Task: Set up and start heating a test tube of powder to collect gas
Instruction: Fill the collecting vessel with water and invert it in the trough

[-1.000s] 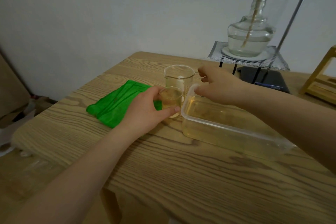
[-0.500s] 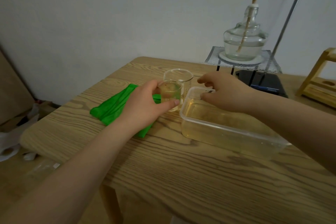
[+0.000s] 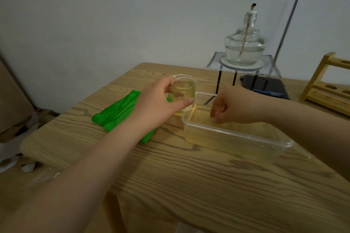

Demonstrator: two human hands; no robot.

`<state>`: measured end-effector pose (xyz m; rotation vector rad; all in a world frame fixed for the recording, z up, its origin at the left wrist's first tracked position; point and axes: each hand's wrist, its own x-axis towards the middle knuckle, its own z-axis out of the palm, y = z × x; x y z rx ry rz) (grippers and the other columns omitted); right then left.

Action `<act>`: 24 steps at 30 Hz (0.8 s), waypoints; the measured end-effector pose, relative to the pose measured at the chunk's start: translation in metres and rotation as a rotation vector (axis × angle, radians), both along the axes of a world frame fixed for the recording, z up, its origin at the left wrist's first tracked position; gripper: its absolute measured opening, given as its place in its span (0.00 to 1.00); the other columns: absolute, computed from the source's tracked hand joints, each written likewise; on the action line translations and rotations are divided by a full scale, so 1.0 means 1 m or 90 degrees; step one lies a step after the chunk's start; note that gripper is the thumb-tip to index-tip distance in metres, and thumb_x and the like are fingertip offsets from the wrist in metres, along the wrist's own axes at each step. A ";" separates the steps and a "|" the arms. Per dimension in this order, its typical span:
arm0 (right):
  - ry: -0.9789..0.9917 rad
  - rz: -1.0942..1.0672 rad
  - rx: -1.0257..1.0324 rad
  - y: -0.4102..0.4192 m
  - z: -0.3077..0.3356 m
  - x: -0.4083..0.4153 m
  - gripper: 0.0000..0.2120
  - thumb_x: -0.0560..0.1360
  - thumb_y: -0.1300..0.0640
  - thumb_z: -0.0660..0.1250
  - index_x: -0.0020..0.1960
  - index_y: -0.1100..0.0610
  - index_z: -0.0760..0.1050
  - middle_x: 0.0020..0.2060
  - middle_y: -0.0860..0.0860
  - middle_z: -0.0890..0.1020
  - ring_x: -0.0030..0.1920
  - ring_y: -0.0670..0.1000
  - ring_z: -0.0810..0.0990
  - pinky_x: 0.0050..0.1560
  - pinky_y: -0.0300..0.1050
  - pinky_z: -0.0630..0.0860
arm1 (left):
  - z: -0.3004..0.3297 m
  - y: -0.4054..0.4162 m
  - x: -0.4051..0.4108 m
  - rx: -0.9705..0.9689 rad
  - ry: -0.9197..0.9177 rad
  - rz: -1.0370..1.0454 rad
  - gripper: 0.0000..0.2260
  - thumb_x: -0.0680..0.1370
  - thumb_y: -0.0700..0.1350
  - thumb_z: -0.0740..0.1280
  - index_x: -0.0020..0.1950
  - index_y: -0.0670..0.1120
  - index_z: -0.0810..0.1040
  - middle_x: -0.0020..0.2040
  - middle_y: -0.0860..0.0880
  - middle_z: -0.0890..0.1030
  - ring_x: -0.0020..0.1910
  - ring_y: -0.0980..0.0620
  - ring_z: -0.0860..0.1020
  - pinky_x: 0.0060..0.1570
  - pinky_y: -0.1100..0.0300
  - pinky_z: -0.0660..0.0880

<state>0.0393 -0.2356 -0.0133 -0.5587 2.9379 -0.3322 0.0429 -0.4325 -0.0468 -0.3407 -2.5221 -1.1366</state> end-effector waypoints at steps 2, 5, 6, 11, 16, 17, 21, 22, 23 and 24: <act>-0.030 -0.009 0.011 0.004 0.001 0.002 0.09 0.72 0.54 0.72 0.51 0.53 0.82 0.46 0.47 0.84 0.47 0.47 0.80 0.50 0.40 0.76 | 0.000 0.005 0.000 0.008 -0.001 -0.008 0.21 0.67 0.58 0.74 0.57 0.56 0.75 0.50 0.62 0.79 0.51 0.66 0.75 0.48 0.67 0.69; -0.075 -0.023 0.042 0.013 0.000 0.001 0.07 0.74 0.56 0.69 0.51 0.54 0.82 0.44 0.50 0.85 0.45 0.48 0.83 0.51 0.42 0.79 | -0.002 0.014 -0.001 0.012 0.003 -0.015 0.21 0.66 0.58 0.75 0.56 0.57 0.74 0.52 0.60 0.79 0.54 0.63 0.76 0.52 0.61 0.71; -0.092 -0.026 0.051 0.016 -0.001 0.001 0.07 0.74 0.57 0.69 0.50 0.54 0.82 0.43 0.50 0.85 0.43 0.47 0.84 0.48 0.41 0.79 | -0.003 0.017 -0.002 0.009 0.003 -0.017 0.21 0.66 0.59 0.74 0.56 0.57 0.74 0.52 0.59 0.80 0.54 0.62 0.76 0.54 0.59 0.72; -0.154 -0.044 0.038 0.027 -0.005 -0.002 0.07 0.75 0.60 0.68 0.51 0.55 0.82 0.45 0.51 0.85 0.39 0.44 0.83 0.39 0.32 0.78 | -0.006 0.031 -0.004 -0.025 -0.012 -0.027 0.26 0.66 0.60 0.73 0.61 0.55 0.74 0.52 0.57 0.79 0.52 0.58 0.76 0.47 0.63 0.72; -0.176 -0.042 0.054 0.029 -0.008 -0.003 0.10 0.75 0.60 0.66 0.55 0.55 0.81 0.51 0.51 0.84 0.47 0.48 0.84 0.49 0.39 0.80 | -0.006 0.042 -0.003 -0.024 -0.028 -0.034 0.24 0.67 0.58 0.74 0.60 0.55 0.73 0.45 0.58 0.78 0.45 0.61 0.76 0.35 0.72 0.65; -0.177 -0.041 0.055 0.029 -0.008 -0.003 0.10 0.75 0.61 0.66 0.55 0.54 0.81 0.51 0.50 0.84 0.47 0.47 0.83 0.49 0.38 0.79 | -0.007 0.044 -0.004 -0.022 -0.030 -0.038 0.24 0.66 0.58 0.74 0.59 0.55 0.73 0.45 0.58 0.78 0.45 0.62 0.76 0.35 0.71 0.65; -0.173 -0.035 0.072 0.027 -0.010 -0.004 0.12 0.75 0.61 0.65 0.56 0.53 0.80 0.52 0.50 0.83 0.49 0.48 0.83 0.48 0.38 0.78 | -0.009 0.048 -0.006 -0.010 -0.047 -0.044 0.23 0.66 0.59 0.74 0.58 0.56 0.73 0.46 0.59 0.78 0.46 0.61 0.76 0.38 0.66 0.67; -0.174 -0.034 0.072 0.027 -0.011 -0.003 0.12 0.76 0.61 0.64 0.57 0.53 0.80 0.52 0.50 0.83 0.49 0.48 0.83 0.48 0.38 0.78 | -0.009 0.049 -0.006 -0.010 -0.048 -0.044 0.23 0.66 0.59 0.74 0.58 0.56 0.74 0.45 0.59 0.78 0.45 0.61 0.76 0.38 0.66 0.67; -0.177 -0.034 0.070 0.026 -0.011 -0.004 0.12 0.76 0.61 0.64 0.57 0.54 0.80 0.52 0.50 0.83 0.49 0.48 0.82 0.48 0.38 0.78 | -0.010 0.050 -0.007 -0.011 -0.050 -0.044 0.23 0.66 0.59 0.74 0.58 0.55 0.74 0.46 0.59 0.79 0.46 0.61 0.76 0.38 0.66 0.67; -0.180 -0.034 0.067 0.026 -0.011 -0.004 0.12 0.76 0.61 0.64 0.57 0.54 0.80 0.52 0.50 0.83 0.48 0.48 0.82 0.47 0.37 0.78 | -0.010 0.050 -0.007 -0.011 -0.050 -0.045 0.24 0.66 0.59 0.74 0.58 0.55 0.74 0.46 0.59 0.79 0.46 0.62 0.76 0.38 0.66 0.67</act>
